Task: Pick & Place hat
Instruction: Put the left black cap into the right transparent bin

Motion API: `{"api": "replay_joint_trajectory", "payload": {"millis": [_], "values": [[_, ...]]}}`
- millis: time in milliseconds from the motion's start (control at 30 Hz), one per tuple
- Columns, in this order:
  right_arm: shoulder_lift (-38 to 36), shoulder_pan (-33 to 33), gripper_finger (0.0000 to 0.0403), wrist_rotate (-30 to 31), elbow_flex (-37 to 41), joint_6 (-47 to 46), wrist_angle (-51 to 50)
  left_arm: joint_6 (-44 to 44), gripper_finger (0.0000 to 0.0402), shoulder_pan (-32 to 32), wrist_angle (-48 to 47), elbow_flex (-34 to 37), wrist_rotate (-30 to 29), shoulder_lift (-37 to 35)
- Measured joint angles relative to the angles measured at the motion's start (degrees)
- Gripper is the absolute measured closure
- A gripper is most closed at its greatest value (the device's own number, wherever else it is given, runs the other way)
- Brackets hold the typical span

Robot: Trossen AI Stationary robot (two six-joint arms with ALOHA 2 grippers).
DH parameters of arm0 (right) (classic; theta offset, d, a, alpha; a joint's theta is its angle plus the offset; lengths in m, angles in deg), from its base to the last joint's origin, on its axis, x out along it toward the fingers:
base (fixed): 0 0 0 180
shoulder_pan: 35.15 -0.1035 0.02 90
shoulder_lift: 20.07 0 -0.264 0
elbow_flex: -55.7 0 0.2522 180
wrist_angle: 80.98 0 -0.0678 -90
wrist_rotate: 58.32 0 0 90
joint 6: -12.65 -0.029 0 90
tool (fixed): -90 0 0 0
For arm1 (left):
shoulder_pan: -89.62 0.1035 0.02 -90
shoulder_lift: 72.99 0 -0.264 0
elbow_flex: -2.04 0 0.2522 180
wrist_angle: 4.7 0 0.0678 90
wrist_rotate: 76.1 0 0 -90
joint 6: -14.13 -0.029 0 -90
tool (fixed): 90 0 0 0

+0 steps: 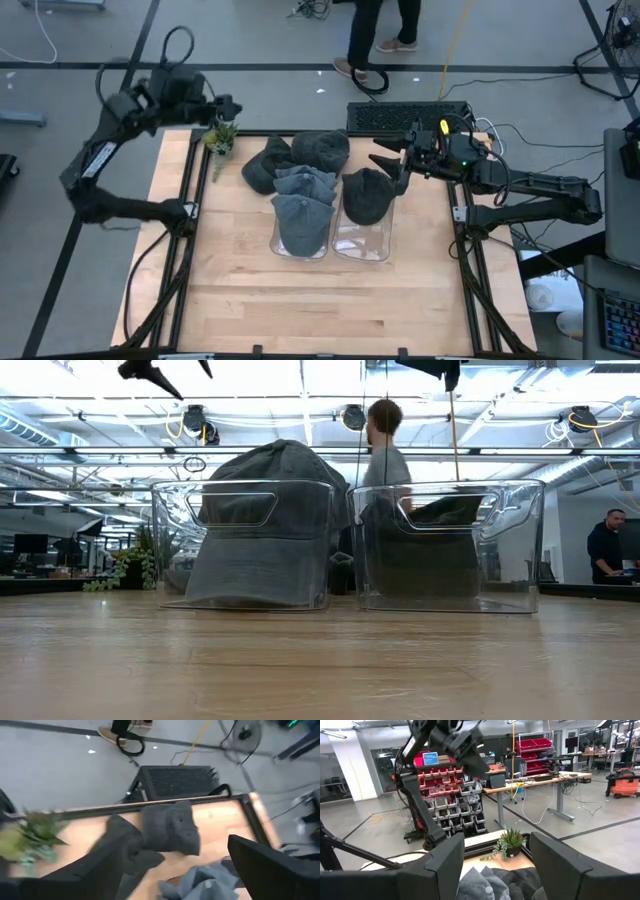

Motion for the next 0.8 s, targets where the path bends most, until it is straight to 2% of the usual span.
{"api": "replay_joint_trajectory", "payload": {"millis": [167, 300, 500, 800], "values": [[0.0, 0.0, 0.0186, 0.0, 0.0, -0.3, 0.0, 9.0, 0.005, -3.7, 11.7, 16.1, -0.5, -9.7], [0.0, 0.0, 0.0186, 0.0, 0.0, -0.4, 0.0, 15.6, 0.005, -6.6, 14.9, 26.1, -2.9, -15.4], [0.0, 0.0, 0.0186, -0.2, 0.0, -0.4, 0.2, 23.9, 0.005, -9.4, 15.3, 37.6, -3.8, -21.7], [0.0, 0.0, 0.0186, -0.2, 0.0, -0.4, 0.2, 31.9, 0.005, -12.5, 19.5, 51.4, -3.9, -27.4]]}}
